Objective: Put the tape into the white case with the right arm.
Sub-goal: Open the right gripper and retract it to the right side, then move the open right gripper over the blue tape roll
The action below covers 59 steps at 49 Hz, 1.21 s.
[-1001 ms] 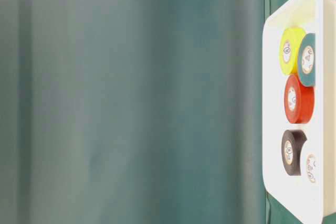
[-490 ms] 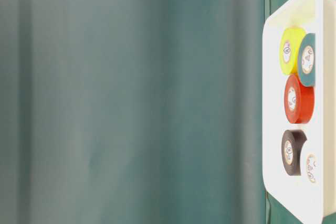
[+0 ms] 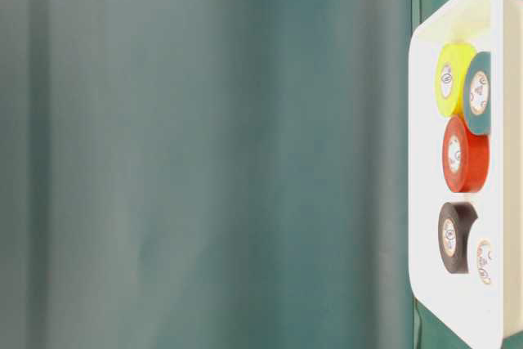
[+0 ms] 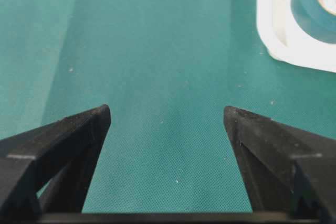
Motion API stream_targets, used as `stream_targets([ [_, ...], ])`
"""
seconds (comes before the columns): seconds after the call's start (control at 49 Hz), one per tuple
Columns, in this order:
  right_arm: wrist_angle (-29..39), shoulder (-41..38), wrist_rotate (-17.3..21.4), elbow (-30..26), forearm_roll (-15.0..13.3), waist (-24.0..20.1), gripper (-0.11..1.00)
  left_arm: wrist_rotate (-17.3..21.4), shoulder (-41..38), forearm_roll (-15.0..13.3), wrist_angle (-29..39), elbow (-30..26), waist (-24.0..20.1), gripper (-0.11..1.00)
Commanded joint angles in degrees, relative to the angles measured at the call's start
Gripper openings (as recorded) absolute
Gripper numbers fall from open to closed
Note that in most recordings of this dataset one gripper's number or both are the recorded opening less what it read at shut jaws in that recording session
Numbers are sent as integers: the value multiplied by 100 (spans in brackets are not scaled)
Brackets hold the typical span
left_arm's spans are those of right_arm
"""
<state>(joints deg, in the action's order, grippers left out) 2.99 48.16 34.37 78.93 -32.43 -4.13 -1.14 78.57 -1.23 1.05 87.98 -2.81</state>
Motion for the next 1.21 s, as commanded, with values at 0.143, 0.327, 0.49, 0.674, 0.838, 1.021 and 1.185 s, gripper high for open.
stream_targets([
  [0.143,-53,-290,9,-299,-18,-9,67,9,-44,-9,-26,-70,-9,0],
  [0.327,-123,-1160,-35,-773,-26,-9,62,9,-44,-9,-26,-70,-9,0],
  [0.49,-396,-2013,-62,-1301,-88,-9,62,9,-44,-9,-26,-70,-9,0],
  [0.674,-642,-2988,-62,-2013,-211,-9,62,9,-44,-9,-26,-70,-9,0],
  [0.838,-712,-3797,-62,-2672,-211,-18,62,9,-44,-9,-35,-62,-9,0],
  [1.021,-729,-4562,-62,-3384,-211,-18,62,9,-44,-9,-35,-70,-9,0],
  [1.185,-712,-5124,-62,-4034,-211,-9,62,9,-44,-9,-26,-62,-9,0],
])
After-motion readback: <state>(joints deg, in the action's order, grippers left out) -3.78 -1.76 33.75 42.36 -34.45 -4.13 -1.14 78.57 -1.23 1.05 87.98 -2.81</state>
